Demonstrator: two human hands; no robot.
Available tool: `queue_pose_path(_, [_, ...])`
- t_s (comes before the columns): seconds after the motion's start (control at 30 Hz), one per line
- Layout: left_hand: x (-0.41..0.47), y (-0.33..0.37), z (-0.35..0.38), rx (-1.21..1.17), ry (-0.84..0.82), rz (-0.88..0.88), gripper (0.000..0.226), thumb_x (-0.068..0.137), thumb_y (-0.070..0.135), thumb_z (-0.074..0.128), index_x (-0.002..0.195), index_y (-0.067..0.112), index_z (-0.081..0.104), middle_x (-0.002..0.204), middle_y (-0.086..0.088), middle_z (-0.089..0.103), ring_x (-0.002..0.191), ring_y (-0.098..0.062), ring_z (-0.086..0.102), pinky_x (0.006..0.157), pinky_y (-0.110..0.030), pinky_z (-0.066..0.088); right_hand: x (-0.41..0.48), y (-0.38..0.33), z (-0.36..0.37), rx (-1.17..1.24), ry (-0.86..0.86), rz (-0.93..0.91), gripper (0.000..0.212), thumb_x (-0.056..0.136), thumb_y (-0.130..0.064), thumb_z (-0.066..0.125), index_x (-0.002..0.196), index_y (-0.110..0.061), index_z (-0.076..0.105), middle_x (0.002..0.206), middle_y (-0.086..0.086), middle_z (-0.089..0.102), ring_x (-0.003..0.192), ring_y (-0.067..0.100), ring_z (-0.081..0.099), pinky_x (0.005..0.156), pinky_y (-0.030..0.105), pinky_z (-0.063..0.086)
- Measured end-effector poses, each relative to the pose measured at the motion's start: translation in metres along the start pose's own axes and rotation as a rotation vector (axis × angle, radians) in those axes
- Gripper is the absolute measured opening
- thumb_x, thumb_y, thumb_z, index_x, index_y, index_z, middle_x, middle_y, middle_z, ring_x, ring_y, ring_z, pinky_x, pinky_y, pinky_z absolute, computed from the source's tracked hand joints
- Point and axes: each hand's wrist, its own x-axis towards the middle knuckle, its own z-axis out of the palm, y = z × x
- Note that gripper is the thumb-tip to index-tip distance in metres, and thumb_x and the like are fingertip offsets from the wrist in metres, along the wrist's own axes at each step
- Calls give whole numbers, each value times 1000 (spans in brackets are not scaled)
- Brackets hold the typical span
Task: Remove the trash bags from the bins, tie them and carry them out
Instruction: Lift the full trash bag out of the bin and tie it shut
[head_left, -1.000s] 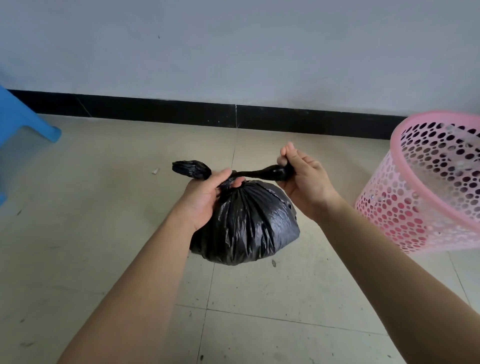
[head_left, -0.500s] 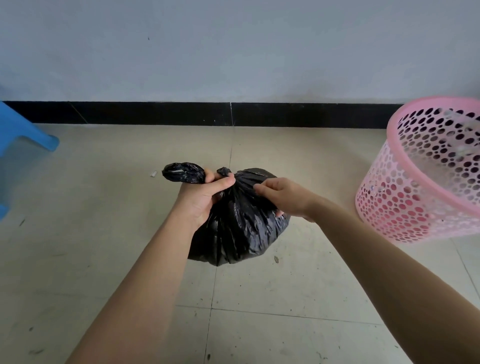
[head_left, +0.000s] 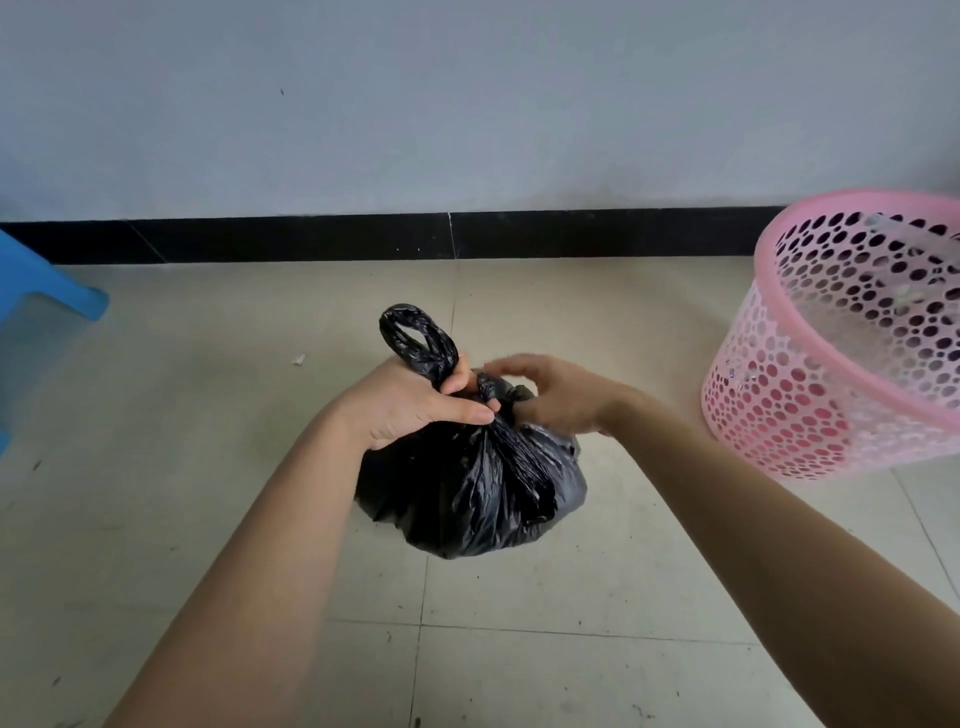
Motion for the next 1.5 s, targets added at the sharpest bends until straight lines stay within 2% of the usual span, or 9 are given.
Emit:
queue_pose_path(0.1, [-1,-4,-2,8,111,-19,49,76,-12,77,62,14,38,75,-12,56,88,-16,74,86,-27,56,6,15,10,-159,119,18,25,98,-16,55,121,-20,64,111,-9,64,101,10,59,98,27,45])
queue_pose_path(0.27, [10,-25,3,131,621,-114,40,70,-2,77,55,16,44,71,-3,64,68,-16,63,75,-33,53,16,27,19,-319,289,-59,18,95,-10,52,109,-8,64,108,9,61,100,25,55,85,31,41])
queue_pose_path(0.37, [17,-26,16,339,820,-136,16,72,7,72,76,11,58,73,-1,63,70,-22,60,67,-30,49,19,22,26,-370,301,-153,13,91,-9,53,101,-7,62,96,6,55,91,25,52,86,40,45])
queue_pose_path(0.5, [17,-36,23,480,937,-86,25,82,7,62,100,6,44,85,-13,60,79,-36,58,67,-39,45,19,16,31,-336,323,-201,19,89,-11,58,106,-12,64,99,1,55,90,18,51,83,30,43])
queue_pose_path(0.63, [17,-48,21,389,886,-186,18,86,7,62,103,5,59,95,-13,68,92,-34,63,76,-37,46,16,14,37,-288,333,-187,13,86,-9,60,97,-15,63,93,2,55,85,21,54,76,31,44])
queue_pose_path(0.83, [8,-27,12,-416,626,-200,22,91,-8,56,97,11,63,79,-11,65,68,-25,63,67,-31,52,12,14,29,188,216,43,8,83,-15,68,91,-17,68,82,0,62,76,14,56,72,30,46])
queue_pose_path(1.13, [5,-15,6,-412,572,-129,28,92,-5,53,97,17,69,81,-4,73,66,-16,67,57,-24,53,10,14,26,278,365,-55,10,84,-8,76,85,-12,67,69,-3,61,58,4,53,58,13,44])
queue_pose_path(1.33, [4,-16,2,-654,378,-53,11,94,12,59,102,13,67,96,-6,71,84,-20,69,77,-33,57,9,19,21,354,357,-75,16,82,-4,78,80,-15,67,66,-2,58,52,3,47,52,12,40])
queue_pose_path(1.5, [12,-31,12,-589,494,-43,26,90,-8,59,106,11,66,94,-8,73,85,-19,72,75,-29,57,8,27,23,299,342,-10,12,82,-7,78,84,-14,69,66,-1,60,49,1,46,50,13,38])
